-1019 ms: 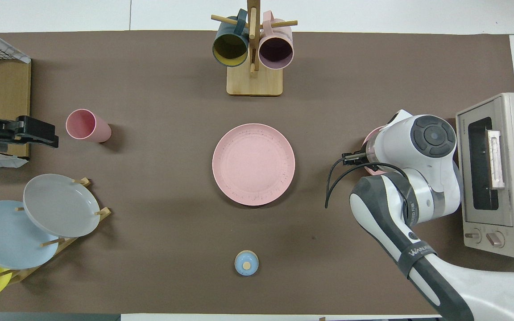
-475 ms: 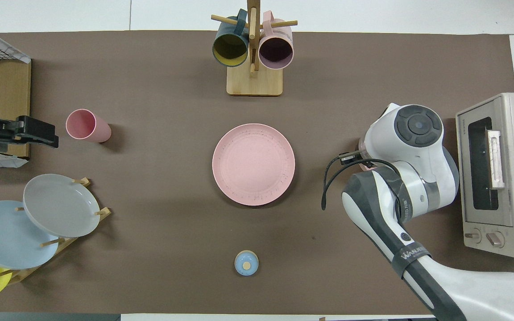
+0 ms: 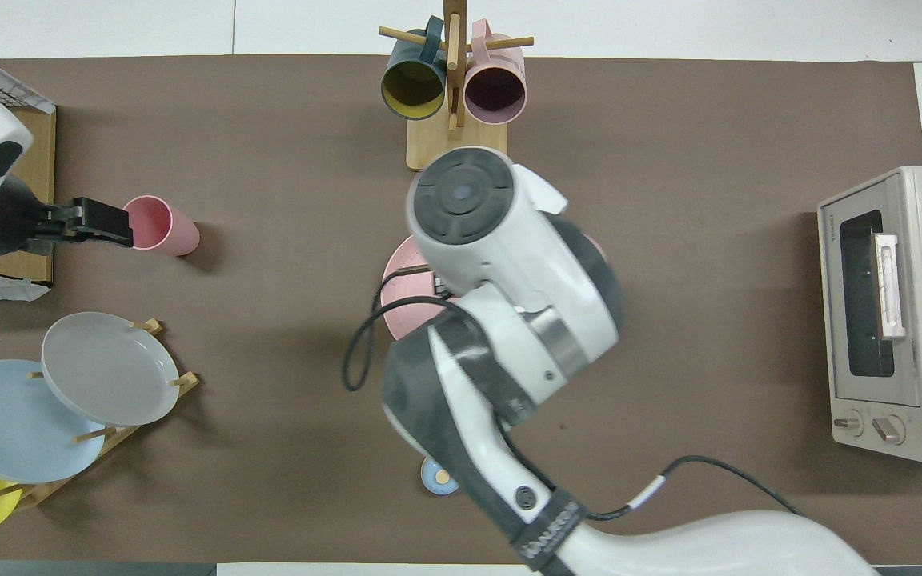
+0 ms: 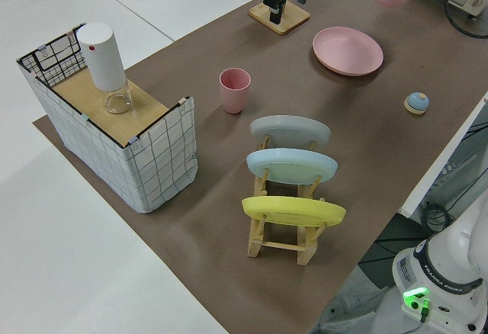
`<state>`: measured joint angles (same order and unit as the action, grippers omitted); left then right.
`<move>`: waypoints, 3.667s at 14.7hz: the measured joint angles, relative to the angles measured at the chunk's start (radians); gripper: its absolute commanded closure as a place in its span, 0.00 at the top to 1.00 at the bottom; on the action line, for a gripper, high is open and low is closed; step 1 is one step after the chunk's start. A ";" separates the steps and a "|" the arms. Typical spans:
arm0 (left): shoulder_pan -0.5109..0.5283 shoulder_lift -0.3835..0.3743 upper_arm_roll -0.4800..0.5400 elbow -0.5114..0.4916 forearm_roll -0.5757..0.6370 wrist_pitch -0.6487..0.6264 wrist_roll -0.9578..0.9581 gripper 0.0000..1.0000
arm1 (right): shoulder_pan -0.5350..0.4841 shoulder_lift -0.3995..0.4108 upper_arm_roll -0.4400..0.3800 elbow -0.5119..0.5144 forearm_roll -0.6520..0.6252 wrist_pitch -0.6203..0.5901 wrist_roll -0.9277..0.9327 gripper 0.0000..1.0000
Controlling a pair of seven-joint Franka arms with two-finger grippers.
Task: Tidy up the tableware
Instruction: 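Carry the bowl over the plate while the left gripper grasps the cup, then lower the bowl onto the plate while the left gripper lifts the cup, then carry the pink cup with the left gripper over the bowl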
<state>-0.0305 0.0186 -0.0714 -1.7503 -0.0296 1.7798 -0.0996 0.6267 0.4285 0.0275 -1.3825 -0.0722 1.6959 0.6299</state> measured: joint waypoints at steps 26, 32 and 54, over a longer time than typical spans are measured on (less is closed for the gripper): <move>0.000 0.253 -0.001 -0.138 0.000 0.417 0.003 0.00 | 0.060 0.139 -0.010 -0.025 0.014 0.307 0.153 0.37; 0.000 0.252 -0.001 -0.110 0.002 0.395 0.003 0.00 | -0.015 0.102 -0.011 0.208 0.063 0.056 0.111 0.64; -0.607 0.499 -0.030 0.520 -0.031 -0.004 -0.795 0.00 | -0.524 -0.406 -0.099 -0.205 0.066 -0.224 -0.656 1.00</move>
<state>-0.6379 0.5181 -0.1016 -1.2299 -0.0601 1.7753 -0.8948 0.1024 0.0224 -0.0713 -1.5879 -0.0060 1.4716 -0.0257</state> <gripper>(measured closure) 0.956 0.000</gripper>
